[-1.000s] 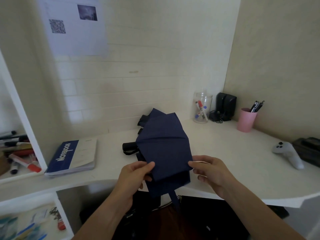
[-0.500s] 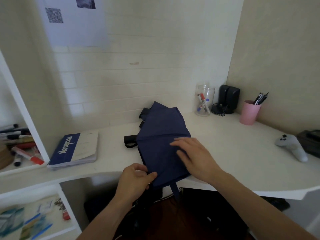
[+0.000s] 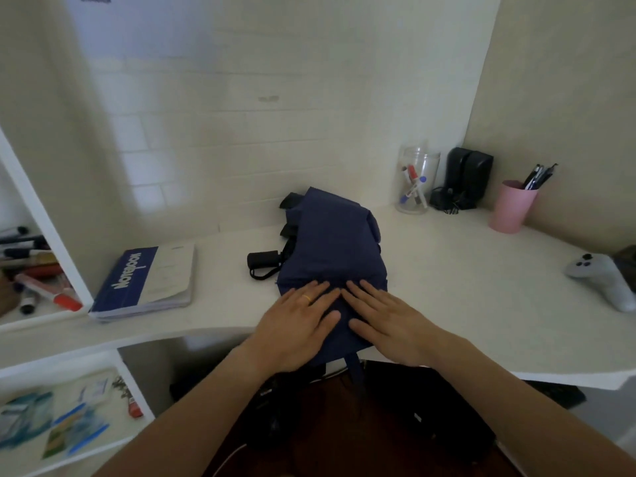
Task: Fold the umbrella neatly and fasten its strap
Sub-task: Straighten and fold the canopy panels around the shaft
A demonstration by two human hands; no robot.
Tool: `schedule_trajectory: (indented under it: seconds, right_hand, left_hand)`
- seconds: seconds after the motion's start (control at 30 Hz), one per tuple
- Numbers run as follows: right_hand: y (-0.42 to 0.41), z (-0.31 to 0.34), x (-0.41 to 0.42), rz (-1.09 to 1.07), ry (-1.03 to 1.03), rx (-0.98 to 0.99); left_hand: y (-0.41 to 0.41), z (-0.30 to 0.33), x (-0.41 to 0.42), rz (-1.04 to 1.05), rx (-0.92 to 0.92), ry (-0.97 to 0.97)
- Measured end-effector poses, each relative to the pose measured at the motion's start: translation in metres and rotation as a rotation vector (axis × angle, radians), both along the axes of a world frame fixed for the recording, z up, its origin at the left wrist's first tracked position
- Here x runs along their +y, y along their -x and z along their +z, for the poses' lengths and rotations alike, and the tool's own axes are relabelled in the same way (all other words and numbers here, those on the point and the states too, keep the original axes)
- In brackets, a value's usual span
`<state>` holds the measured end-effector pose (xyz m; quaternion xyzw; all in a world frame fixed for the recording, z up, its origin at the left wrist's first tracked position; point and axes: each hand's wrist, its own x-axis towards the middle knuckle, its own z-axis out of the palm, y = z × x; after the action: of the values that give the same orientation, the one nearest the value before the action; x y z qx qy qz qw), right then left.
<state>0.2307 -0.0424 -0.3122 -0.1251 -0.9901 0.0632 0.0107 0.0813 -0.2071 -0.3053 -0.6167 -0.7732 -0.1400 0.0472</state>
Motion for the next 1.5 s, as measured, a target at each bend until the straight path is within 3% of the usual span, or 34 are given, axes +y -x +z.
schedule_trajectory:
  seconds: [0.07, 0.2, 0.53, 0.7, 0.8, 1.07, 1.2, 1.33, 1.4, 1.5]
  right_hand:
    - [0.004, 0.002, 0.006, -0.03, 0.011, -0.03]
    - [0.014, 0.006, 0.016, -0.077, 0.035, -0.025]
    - [-0.006, 0.025, 0.025, -0.115, 0.03, -0.13]
    - [0.015, 0.036, 0.001, 0.025, -0.023, 0.085]
    - [0.022, 0.02, -0.009, 0.06, 0.026, -0.023]
    - [-0.014, 0.03, 0.016, -0.139, -0.028, -0.187]
    - [0.015, 0.032, -0.012, -0.01, -0.022, -0.007]
    - [0.006, 0.017, -0.01, -0.021, 0.023, -0.053]
    - [0.001, 0.033, 0.003, -0.15, 0.056, 0.124]
    - [0.022, 0.068, 0.015, -0.378, 0.215, 0.559]
  left_hand:
    - [0.016, -0.004, 0.009, 0.007, -0.024, 0.145]
    - [0.039, 0.004, 0.028, -0.012, 0.04, 0.242]
    - [0.058, 0.002, 0.011, -0.093, 0.07, 0.264]
    - [0.059, -0.004, 0.011, -0.118, 0.072, 0.208]
    - [0.06, -0.004, 0.01, -0.114, 0.079, 0.199]
    - [0.059, -0.003, 0.009, -0.093, 0.077, 0.234]
    - [0.059, -0.003, 0.008, -0.109, 0.08, 0.202]
    - [0.058, -0.004, 0.007, -0.101, 0.074, 0.223]
    - [0.058, -0.002, 0.008, -0.095, 0.08, 0.22]
    - [0.057, -0.001, 0.006, -0.105, 0.069, 0.209]
